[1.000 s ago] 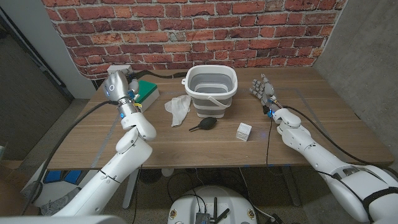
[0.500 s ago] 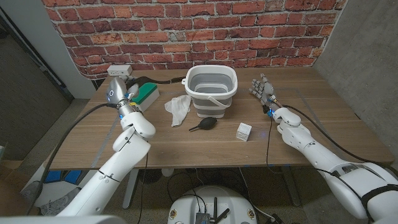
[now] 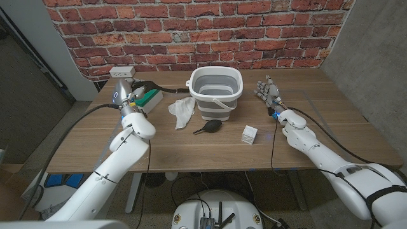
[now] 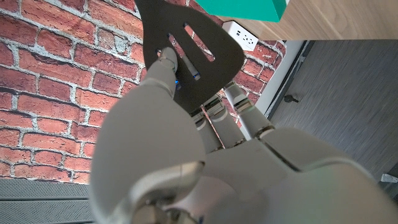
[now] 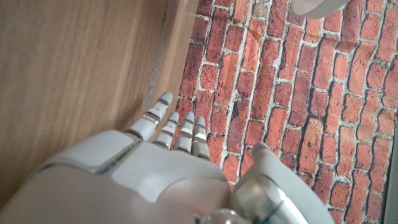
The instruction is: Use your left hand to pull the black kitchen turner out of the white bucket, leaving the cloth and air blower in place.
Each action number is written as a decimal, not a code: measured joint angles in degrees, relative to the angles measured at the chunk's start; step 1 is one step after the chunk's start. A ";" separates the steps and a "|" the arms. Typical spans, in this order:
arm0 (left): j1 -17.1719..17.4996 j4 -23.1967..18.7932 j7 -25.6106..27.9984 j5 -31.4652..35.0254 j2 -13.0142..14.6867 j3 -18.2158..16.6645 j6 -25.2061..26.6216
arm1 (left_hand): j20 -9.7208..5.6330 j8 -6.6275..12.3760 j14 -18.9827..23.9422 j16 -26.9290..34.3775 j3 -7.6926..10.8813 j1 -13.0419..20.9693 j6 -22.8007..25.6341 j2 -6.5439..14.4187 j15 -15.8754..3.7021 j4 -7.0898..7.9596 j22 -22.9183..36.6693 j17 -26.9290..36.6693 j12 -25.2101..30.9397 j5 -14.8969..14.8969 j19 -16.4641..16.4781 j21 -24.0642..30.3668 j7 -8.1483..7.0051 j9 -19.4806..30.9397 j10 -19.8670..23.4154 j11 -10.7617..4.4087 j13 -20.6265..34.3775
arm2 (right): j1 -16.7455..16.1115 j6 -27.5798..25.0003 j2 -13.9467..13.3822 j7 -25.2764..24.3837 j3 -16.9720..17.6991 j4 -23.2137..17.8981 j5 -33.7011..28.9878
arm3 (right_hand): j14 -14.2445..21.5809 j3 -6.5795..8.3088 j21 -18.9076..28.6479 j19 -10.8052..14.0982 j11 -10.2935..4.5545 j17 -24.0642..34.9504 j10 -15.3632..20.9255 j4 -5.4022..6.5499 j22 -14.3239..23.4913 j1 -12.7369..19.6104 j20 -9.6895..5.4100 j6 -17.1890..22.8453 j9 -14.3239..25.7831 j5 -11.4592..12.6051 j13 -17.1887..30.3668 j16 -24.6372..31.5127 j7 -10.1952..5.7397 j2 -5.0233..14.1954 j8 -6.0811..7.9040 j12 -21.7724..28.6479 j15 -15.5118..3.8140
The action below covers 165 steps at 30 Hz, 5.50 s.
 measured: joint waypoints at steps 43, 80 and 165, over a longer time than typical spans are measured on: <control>4.13 1.39 -1.12 -14.32 0.65 -1.12 -6.95 | 0.12 -2.88 -2.22 -1.89 0.41 0.76 -3.56 0.72 0.51 0.08 -0.32 -2.08 -1.11 0.45 -0.58 -1.22 0.64 0.49 -5.25 0.30 -0.36 | -0.66 0.37 0.40 0.58 0.17 0.60 0.51 | 0.00 0.22 0.00 0.00 0.00 0.02 0.00 0.22 0.00 0.00 0.00 0.00 0.00 0.00 0.00 0.00 0.00 0.00 0.00 0.00 0.00; 1.85 0.40 -10.17 -25.82 7.68 -1.91 -5.19 | 0.82 -6.24 -38.51 -3.99 -1.14 -17.27 -28.15 -7.68 9.37 1.89 -0.85 -4.73 -1.55 -0.10 -10.91 -3.32 3.14 -0.33 -40.08 5.37 -1.52 | 0.85 0.99 1.08 1.85 0.21 3.20 0.61 | 0.00 0.22 0.00 0.31 0.00 0.03 0.00 0.22 0.00 0.00 -0.31 0.00 0.00 0.00 0.00 0.45 0.00 0.00 0.00 0.00 0.00; -6.98 23.22 -24.05 -28.34 5.64 5.01 -44.82 | 1.05 -6.88 -54.09 -3.99 -0.89 -35.27 -44.46 3.24 9.79 7.52 -1.11 -4.57 -1.55 -3.66 -19.51 -3.75 5.85 -0.87 -54.98 9.08 -1.78 | -4.24 -2.44 -6.89 -2.17 0.00 -11.08 -2.74 | -2.90 0.22 -0.88 -4.01 -1.23 0.03 -3.50 0.22 0.00 0.00 -0.31 -3.50 0.00 0.00 0.00 -0.28 -1.01 0.00 -0.67 -0.92 0.18</control>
